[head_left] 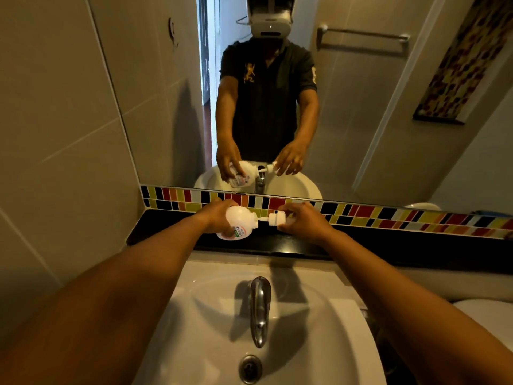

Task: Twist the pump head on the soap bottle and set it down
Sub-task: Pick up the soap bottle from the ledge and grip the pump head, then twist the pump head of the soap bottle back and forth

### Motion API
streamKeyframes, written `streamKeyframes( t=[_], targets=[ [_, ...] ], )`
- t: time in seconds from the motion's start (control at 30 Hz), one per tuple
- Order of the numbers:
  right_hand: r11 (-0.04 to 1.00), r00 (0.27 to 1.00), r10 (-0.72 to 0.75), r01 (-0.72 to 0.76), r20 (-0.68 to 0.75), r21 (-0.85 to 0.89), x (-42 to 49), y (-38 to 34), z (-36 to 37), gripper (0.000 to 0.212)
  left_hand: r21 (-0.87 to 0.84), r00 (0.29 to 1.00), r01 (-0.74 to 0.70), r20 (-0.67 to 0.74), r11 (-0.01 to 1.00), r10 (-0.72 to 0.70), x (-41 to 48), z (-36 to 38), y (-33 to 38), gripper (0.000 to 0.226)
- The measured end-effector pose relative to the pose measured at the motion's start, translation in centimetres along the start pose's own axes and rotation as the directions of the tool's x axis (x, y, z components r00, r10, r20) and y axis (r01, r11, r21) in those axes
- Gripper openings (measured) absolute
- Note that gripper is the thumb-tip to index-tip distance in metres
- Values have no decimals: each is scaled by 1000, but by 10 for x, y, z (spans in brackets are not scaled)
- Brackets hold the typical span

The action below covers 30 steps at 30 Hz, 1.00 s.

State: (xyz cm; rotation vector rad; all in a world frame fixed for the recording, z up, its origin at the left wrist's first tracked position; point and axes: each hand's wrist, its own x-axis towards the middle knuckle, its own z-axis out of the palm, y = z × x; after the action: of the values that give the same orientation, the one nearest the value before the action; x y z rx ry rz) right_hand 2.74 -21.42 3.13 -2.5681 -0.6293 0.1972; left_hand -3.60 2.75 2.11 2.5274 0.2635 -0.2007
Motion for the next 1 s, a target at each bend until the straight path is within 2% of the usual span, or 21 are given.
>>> streamKeyframes(
  t=[0.2, 0.57, 0.77, 0.87, 0.93, 1.0],
  targets=[
    [971, 990, -137, 130, -21, -200, -9, -17, -2, 57, 36, 998, -37, 58, 999, 35, -5, 3, 13, 80],
    [961, 983, -182, 174, -17, -213, -14, -28, 3, 55, -123, 987, -34, 149, 992, 52, -7, 6, 25, 76],
    [992, 995, -95, 96, -24, 79, -7, -22, -3, 52, -297, 980, 15, 194, 955, 45, -9, 6, 20, 67],
    [943, 997, -18, 43, -79, 329, -7, -22, -4, 81, -394, 979, 30, 196, 919, 51, -9, 8, 20, 65],
    [849, 993, 66, -5, -97, 529, -8, -24, -4, 105, -438, 977, 24, 200, 899, 72, -8, 7, 22, 62],
    [758, 984, 133, -21, -122, 652, -9, -25, -3, 114, -468, 975, 18, 204, 884, 89, -7, 6, 25, 60]
  ],
)
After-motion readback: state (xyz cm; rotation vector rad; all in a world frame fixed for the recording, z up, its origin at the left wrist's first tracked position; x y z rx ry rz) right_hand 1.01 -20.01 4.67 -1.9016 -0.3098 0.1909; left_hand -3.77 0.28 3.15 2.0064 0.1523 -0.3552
